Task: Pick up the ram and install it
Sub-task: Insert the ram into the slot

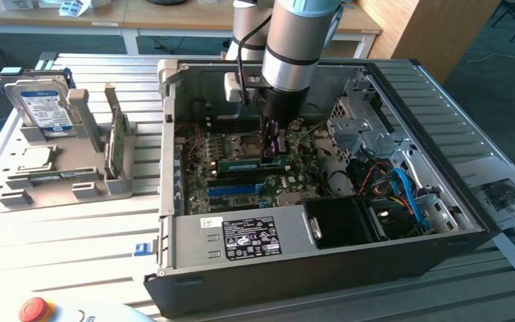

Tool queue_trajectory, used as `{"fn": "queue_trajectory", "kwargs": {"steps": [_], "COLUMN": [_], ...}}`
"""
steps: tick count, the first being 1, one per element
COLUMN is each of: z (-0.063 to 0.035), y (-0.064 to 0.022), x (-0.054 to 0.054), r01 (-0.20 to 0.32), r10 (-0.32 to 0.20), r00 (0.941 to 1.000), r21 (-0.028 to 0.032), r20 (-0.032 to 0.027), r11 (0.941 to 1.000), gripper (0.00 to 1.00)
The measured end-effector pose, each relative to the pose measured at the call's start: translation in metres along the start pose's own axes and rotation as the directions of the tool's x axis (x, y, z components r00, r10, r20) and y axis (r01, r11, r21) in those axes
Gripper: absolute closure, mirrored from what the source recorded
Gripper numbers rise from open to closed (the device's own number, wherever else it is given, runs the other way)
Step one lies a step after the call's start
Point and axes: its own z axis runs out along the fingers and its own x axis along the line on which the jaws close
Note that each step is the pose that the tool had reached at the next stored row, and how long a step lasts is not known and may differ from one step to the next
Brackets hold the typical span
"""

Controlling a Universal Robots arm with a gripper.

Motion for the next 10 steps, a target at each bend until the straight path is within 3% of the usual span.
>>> {"fn": "queue_trajectory", "kwargs": {"steps": [10], "z": [0.0007], "y": [-0.0001], "x": [0.0000], "r01": [0.000], "r10": [0.000], "r00": [1.0000], "r21": [0.0032], "r20": [0.0005], "r11": [1.0000], "gripper": [0.88]}}
